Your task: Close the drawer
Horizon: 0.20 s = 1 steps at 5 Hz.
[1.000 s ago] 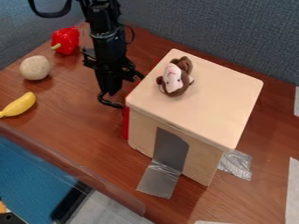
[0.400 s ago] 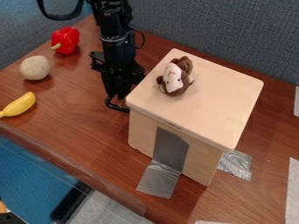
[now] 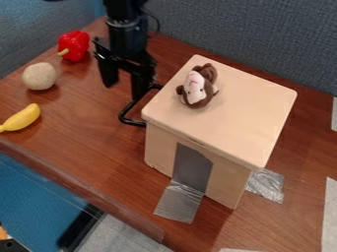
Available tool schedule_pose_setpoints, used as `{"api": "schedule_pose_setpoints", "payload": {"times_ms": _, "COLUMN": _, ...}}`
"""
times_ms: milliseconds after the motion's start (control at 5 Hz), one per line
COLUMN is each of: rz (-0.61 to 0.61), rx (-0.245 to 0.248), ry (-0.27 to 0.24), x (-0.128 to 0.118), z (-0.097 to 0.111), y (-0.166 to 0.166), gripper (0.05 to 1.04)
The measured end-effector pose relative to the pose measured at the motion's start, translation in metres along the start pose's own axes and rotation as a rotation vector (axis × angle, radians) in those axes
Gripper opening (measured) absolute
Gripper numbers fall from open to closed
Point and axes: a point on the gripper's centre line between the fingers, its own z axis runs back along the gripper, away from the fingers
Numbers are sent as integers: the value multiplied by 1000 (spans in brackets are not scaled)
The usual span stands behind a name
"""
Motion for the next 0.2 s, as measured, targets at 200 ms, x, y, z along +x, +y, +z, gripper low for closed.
{"api": "schedule_pose_setpoints", "payload": {"times_ms": 200, "rz": 0, "rx": 52, "ry": -19, "x": -3, "z": 18, "y": 23, "gripper": 1003}}
